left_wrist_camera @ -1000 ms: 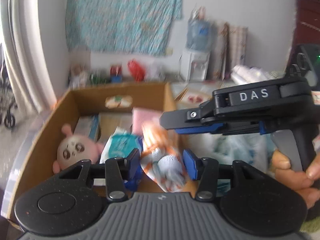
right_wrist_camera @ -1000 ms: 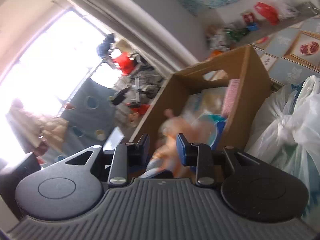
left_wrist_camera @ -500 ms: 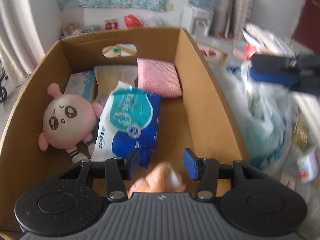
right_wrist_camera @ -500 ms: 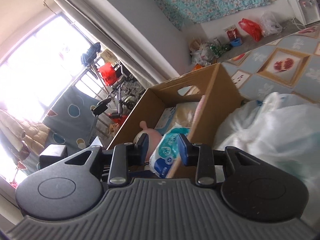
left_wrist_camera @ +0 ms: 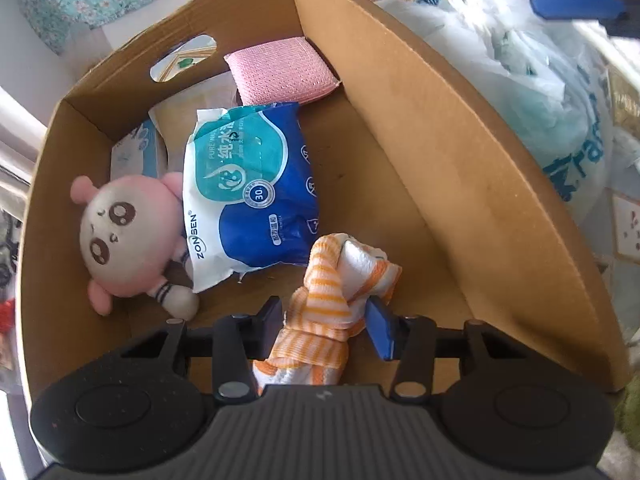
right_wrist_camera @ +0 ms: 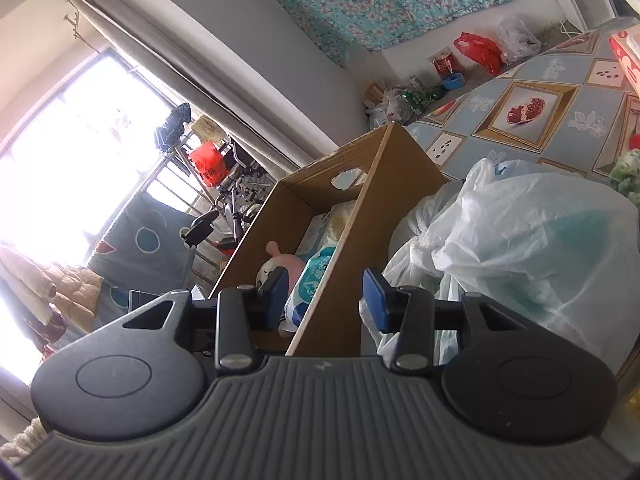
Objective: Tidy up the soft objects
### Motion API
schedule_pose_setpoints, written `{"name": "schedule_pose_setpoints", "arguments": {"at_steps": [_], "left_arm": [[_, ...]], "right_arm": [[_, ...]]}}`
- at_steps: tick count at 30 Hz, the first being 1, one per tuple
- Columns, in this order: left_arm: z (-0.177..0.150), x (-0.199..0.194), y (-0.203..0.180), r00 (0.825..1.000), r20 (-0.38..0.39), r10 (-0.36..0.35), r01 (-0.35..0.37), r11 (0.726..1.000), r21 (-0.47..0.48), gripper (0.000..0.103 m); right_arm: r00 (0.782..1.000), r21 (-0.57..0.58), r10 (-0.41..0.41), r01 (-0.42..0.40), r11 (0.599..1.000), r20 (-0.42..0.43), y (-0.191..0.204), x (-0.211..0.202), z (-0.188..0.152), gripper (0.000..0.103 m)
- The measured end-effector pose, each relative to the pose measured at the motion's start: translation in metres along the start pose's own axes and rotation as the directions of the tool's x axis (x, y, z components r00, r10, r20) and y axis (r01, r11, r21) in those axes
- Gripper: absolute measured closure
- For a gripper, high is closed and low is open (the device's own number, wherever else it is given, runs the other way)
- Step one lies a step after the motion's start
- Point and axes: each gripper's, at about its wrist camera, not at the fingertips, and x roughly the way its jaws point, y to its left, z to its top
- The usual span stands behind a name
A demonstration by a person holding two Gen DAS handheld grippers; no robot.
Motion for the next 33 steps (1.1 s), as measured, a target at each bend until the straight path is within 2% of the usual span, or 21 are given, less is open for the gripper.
{"name": "schedule_pose_setpoints", "arguments": {"at_steps": [4, 7, 12, 15, 18, 20, 23, 27, 31, 33], "left_arm": [[-0.001, 0.0, -0.01, 0.999, -0.012, 0.047, -0.046, 0.998, 0.036, 0.065], [-0.001, -0.005, -0.011, 0.998, 0.002, 0.055, -0.055, 0.998, 0.013, 0.07], [-0.004, -0.025, 0.002, 0.998, 0.058, -0.013, 0.018, 0.996, -0.09, 0.072], [-0.001, -0.042, 0.016, 0.992, 0.117, -0.044, 0.066, 0.98, -0.19, 0.072], [0.007, -0.048, 0.034, 0.983, 0.148, -0.106, 0.152, 0.925, -0.348, 0.072], [0.016, -0.047, 0.043, 0.975, 0.173, -0.141, 0.202, 0.886, -0.417, 0.072], [0.029, -0.046, 0.049, 0.969, 0.2, -0.146, 0.226, 0.851, -0.475, 0.072], [0.046, -0.035, 0.049, 0.969, 0.218, -0.116, 0.216, 0.824, -0.524, 0.071], [0.053, -0.019, 0.05, 0.957, 0.245, -0.155, 0.272, 0.77, -0.578, 0.068], [0.053, -0.016, 0.051, 0.953, 0.266, -0.143, 0.28, 0.746, -0.604, 0.064]], "right_arm": [[1.0, 0.001, 0.011, -0.011, 1.0, 0.007, 0.002, -0.005, -0.002, 0.061], [1.0, 0.006, 0.018, -0.018, 1.0, 0.01, 0.002, -0.009, -0.004, 0.061], [1.0, 0.024, 0.016, -0.017, 1.0, 0.018, -0.002, -0.015, -0.004, 0.061], [1.0, 0.03, 0.016, -0.017, 0.999, 0.023, -0.005, -0.019, -0.005, 0.061], [1.0, 0.038, 0.019, -0.02, 0.999, 0.024, -0.005, -0.021, -0.005, 0.061], [0.999, 0.047, 0.026, -0.027, 0.999, 0.025, -0.006, -0.023, -0.006, 0.061], [0.999, 0.05, 0.023, -0.025, 0.998, 0.036, -0.007, -0.028, -0.006, 0.061], [0.998, 0.061, 0.008, -0.012, 0.998, 0.056, -0.013, -0.036, -0.007, 0.059], [0.998, 0.078, -0.012, 0.007, 0.997, 0.063, -0.02, -0.043, -0.009, 0.058], [0.997, 0.084, -0.021, 0.015, 0.996, 0.068, -0.024, -0.047, -0.01, 0.057]]}}
